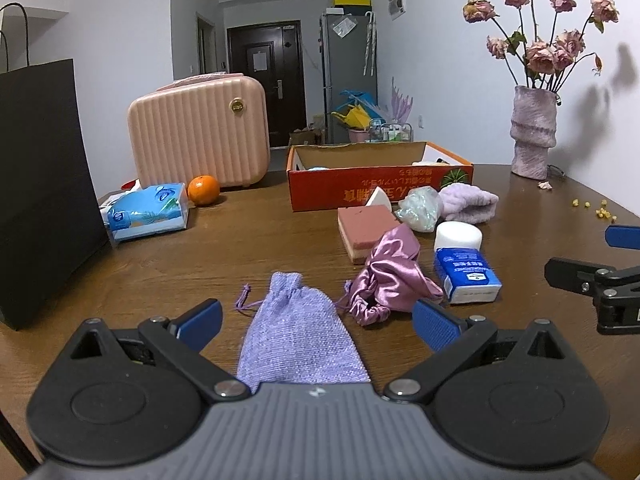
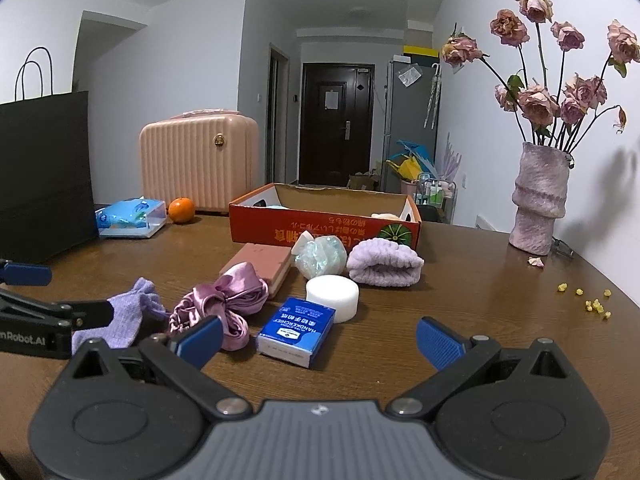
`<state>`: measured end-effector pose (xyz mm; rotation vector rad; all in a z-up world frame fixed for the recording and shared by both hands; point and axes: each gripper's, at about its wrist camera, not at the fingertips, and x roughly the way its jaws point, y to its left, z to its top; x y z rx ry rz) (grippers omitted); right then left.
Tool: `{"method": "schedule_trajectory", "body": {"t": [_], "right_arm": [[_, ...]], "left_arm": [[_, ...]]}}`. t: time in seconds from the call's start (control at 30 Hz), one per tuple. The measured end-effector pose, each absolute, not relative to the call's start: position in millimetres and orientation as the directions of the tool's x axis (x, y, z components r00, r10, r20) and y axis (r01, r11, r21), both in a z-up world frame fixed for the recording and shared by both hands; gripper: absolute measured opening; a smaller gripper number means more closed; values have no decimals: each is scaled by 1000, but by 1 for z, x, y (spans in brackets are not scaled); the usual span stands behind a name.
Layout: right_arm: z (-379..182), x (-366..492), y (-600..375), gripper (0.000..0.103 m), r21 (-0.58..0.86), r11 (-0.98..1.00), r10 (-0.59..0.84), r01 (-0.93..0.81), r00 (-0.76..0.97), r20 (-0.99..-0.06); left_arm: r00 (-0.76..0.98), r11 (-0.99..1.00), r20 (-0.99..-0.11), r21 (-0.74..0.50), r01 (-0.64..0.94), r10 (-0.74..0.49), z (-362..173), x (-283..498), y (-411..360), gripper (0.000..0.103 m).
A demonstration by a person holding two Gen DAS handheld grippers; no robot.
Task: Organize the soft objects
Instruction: 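Withdraw both tools from the box toward the lavender pouch and pink scrunchie, then close the left gripper on the lavender pouch while the right gripper grips the pink scrunchie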
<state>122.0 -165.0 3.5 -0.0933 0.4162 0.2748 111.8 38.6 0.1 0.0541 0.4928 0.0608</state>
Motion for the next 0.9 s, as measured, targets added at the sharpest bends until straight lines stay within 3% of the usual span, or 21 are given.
{"method": "schedule_trajectory", "body": {"t": [0.9], "right_arm": [[-12, 168, -133, 103, -53, 928, 306, -369, 835, -458]], "left_arm": [[825, 995, -556, 64, -82, 104, -24, 160, 57, 103]]}}
